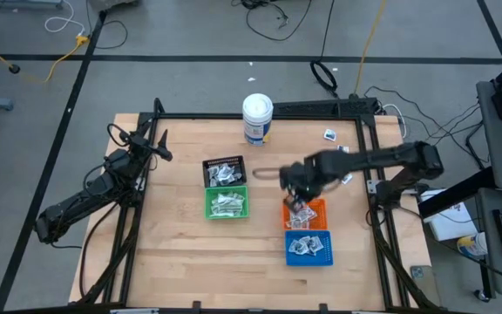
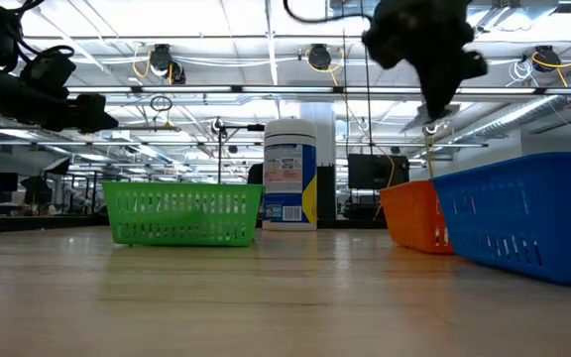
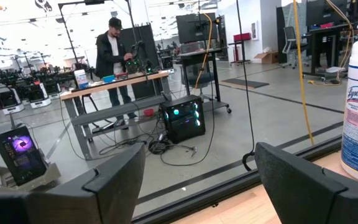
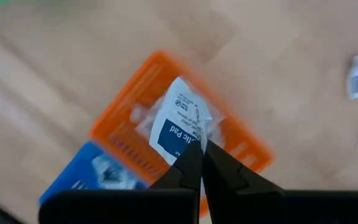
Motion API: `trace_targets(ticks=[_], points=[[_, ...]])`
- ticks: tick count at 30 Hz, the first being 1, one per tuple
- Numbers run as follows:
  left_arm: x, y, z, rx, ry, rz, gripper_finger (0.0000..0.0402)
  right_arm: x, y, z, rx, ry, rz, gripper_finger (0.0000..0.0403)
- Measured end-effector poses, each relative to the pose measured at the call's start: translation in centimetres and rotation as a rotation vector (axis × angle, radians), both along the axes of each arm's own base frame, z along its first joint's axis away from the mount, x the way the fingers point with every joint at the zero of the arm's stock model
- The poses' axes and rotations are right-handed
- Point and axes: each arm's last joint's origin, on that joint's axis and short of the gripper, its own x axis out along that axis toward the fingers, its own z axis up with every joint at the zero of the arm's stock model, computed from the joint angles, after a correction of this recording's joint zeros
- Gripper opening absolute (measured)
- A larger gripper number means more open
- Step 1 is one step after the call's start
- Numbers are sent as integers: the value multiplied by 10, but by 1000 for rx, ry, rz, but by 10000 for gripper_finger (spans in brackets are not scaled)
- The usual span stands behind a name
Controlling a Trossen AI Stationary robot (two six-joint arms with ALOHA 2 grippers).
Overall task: Pick & Place First Aid Supplies
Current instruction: Put the blue pad into the blue bin
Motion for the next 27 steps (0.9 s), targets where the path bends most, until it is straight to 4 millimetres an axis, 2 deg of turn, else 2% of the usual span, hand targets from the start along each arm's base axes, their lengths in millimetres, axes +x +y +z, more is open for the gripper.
trace_targets(ticks=[4, 9, 17, 21, 27], points=[[0, 0, 0, 0, 0, 0, 306, -4, 39, 0, 14, 1, 5, 0], [0, 0, 0, 0, 0, 0, 306, -9, 77, 1, 42, -36, 2, 0], [0, 0, 0, 0, 0, 0, 305, -16, 114, 0, 92, -94, -4, 0], [0, 0, 0, 0, 0, 0, 305, -18, 124, -19, 109, -115, 13, 0], [0, 0, 0, 0, 0, -1, 306, -24, 129, -68, 146, -153, 5, 0]])
